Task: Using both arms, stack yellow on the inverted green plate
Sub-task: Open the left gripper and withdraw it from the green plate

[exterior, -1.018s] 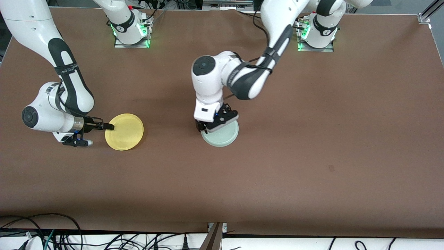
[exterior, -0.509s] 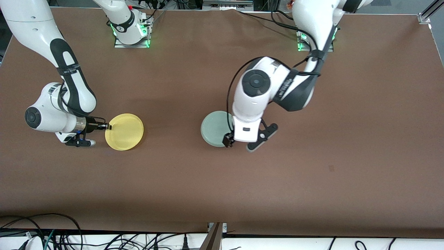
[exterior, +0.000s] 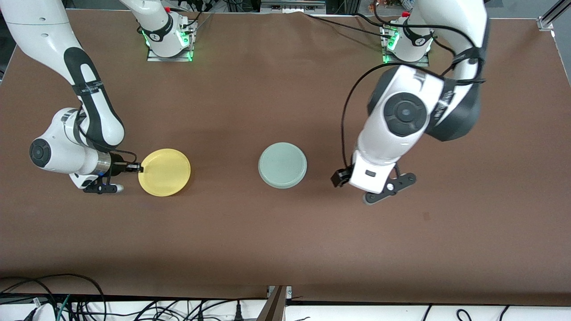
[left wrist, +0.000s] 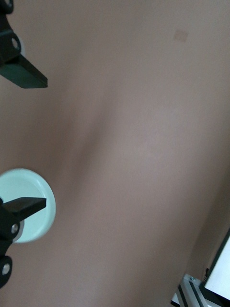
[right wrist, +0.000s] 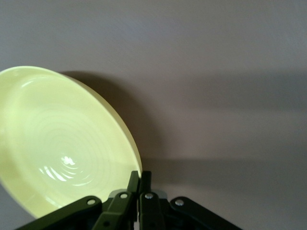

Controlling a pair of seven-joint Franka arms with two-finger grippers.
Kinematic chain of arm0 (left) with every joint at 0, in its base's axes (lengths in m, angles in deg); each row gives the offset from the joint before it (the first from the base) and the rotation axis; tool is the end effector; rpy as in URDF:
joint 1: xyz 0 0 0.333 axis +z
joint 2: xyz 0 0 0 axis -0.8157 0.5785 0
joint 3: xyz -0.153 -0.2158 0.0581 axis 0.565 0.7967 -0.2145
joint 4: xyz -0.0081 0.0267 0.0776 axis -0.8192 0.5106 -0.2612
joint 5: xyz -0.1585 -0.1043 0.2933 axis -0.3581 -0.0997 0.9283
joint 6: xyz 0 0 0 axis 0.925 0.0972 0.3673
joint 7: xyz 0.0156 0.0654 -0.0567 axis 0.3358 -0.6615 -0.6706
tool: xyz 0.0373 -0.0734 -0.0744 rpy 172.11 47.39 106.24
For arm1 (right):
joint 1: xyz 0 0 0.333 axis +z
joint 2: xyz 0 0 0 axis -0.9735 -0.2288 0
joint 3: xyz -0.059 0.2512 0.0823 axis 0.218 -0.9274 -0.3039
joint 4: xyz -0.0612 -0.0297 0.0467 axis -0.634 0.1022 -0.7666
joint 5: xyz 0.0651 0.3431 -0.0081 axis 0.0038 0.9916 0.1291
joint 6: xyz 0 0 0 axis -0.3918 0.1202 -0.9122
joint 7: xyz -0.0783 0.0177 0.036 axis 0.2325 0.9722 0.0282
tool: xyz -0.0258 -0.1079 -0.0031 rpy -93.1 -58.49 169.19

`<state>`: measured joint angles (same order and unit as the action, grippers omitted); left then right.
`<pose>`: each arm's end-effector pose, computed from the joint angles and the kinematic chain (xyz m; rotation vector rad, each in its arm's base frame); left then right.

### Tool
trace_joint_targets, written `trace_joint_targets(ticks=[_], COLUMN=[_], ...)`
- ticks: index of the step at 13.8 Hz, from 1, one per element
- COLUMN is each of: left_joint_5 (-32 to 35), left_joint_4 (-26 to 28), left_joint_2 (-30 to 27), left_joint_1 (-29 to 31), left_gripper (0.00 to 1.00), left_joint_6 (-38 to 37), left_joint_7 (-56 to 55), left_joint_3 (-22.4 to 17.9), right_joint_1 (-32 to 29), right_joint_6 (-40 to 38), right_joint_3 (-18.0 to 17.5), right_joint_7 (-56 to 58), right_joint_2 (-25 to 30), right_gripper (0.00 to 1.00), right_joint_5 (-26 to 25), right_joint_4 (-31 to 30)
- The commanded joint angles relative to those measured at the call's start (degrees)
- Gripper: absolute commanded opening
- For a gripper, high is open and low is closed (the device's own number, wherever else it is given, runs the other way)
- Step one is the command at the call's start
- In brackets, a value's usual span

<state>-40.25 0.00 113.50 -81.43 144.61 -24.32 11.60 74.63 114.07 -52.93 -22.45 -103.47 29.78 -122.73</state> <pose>0.6011 -0.2742 0.4334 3.0534 0.6394 -0.0197 0.5722 -0.0200 0.2064 -2.9507 0.0004 0.1914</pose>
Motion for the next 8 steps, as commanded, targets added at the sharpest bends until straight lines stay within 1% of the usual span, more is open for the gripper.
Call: trace_joint_targets(ticks=[1, 3, 6, 7, 8], left_joint_5=[-1.77, -1.77, -1.33, -1.24, -1.42], left_joint_4=[0.44, 0.44, 0.71, 0.71, 0.71], left_joint_2=[-3.98, -6.17, -10.31, -11.27, -12.15], left_joint_1=[3.20, 5.84, 9.27, 10.85, 12.08], left_gripper=[1.00, 1.00, 1.00, 1.00, 1.00], left_joint_6=[-5.52, -9.56, -13.34, -14.84, -15.81], left_joint_7=[8.10, 14.94, 23.56, 27.16, 30.24], left_joint_3=[0.48, 0.48, 0.13, 0.13, 0.04], right_joint_1=[-0.23, -0.23, 0.29, 2.04, 5.27], right_joint_6=[-5.23, -6.74, -6.13, -5.96, -5.78], right_joint_3=[-3.89, -8.18, -15.57, -16.37, -16.30], right_joint_7=[-2.68, -9.52, -18.58, -21.66, -25.34], right_joint_2=[0.13, 0.31, 0.40, 0.22, 0.13], right_gripper=[0.00, 0.00, 0.00, 0.00, 0.00], right_joint_5=[1.52, 1.79, 1.87, 1.88, 1.88], right_joint_4=[5.25, 6.41, 6.41, 6.24, 6.23])
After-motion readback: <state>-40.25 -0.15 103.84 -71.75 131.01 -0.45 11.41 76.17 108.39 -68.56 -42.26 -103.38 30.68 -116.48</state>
